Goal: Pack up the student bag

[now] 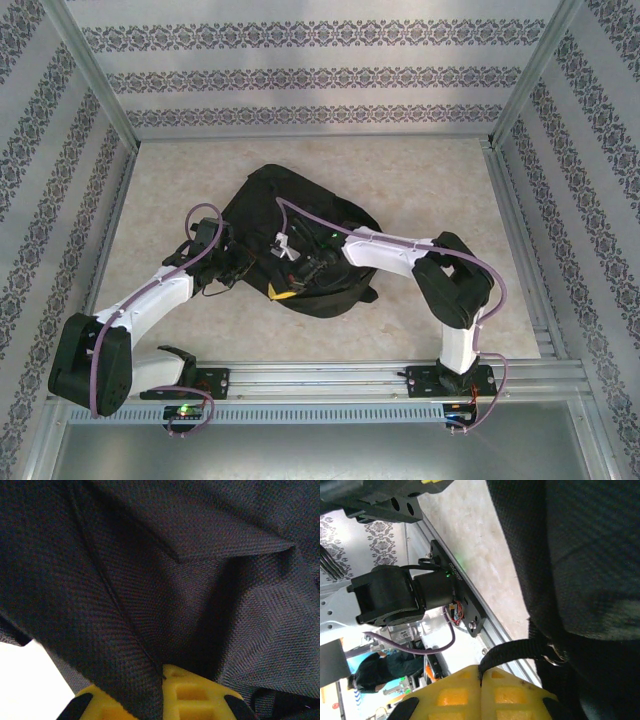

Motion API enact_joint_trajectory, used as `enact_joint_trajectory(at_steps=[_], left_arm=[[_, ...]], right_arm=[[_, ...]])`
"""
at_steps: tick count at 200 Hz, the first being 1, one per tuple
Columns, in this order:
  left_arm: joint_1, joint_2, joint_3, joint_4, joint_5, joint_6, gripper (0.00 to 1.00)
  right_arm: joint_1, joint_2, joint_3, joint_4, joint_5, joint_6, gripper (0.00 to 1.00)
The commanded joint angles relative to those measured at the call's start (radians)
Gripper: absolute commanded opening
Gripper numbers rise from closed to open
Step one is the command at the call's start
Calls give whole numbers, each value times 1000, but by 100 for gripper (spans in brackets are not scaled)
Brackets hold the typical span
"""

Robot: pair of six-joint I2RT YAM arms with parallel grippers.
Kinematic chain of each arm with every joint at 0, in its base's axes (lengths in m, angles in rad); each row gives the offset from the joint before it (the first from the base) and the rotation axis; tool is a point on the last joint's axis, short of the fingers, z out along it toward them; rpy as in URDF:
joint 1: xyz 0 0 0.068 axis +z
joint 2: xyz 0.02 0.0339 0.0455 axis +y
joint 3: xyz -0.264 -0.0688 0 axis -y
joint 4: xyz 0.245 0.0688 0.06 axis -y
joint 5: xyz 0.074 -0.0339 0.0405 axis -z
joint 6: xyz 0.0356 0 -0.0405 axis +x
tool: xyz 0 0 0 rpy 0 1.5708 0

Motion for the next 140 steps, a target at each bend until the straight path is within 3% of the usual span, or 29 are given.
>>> enact_joint_trajectory(at_steps=[1, 46, 92, 105, 140], left_arm=[[14, -6, 3, 5, -24, 32, 0], [13, 2, 15, 0, -27, 41, 0], [14, 2, 14, 5, -23, 43, 0], [13, 2, 15, 4, -23, 43, 0], [13, 2, 14, 3, -20, 44, 0]], right_arm=[[-34, -33, -13, -131, 103, -27, 0], [-40, -49, -9, -256, 132, -88, 0], [-41, -25, 1, -251, 113, -92, 0], [-43, -12, 17, -243, 109, -85, 13], [-42, 4, 53, -207, 82, -61, 23]])
